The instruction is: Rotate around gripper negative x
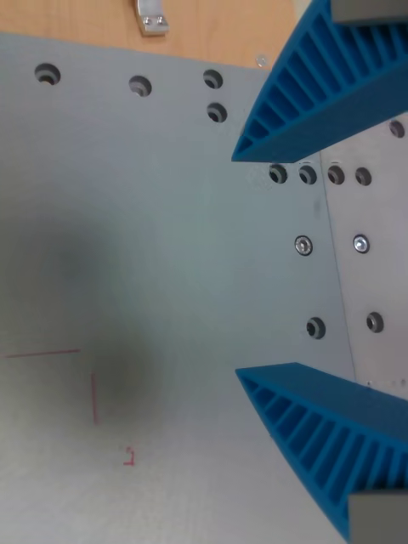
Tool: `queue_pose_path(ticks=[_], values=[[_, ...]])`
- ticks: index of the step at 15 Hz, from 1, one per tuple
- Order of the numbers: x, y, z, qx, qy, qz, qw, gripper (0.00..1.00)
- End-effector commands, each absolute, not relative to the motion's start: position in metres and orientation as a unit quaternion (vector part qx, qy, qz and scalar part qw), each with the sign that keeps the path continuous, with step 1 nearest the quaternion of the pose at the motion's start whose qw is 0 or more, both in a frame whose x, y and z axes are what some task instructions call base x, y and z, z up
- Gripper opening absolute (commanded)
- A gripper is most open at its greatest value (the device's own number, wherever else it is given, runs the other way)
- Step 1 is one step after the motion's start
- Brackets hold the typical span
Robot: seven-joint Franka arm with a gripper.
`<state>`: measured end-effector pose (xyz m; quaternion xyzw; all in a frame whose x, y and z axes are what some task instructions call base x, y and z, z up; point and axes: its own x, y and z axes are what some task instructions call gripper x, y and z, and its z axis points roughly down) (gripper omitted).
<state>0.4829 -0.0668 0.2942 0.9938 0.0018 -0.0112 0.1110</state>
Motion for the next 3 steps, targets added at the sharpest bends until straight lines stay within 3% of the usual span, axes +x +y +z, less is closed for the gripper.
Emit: queue_pose_path(ticks=[1,3], values=[[0.4806,-0.0635,0.2953,0.975,-0.009,-0.008,0.222,1.00],[0.4806,-0.0635,0.2953,0.972,-0.009,-0.008,0.234,1.00]])
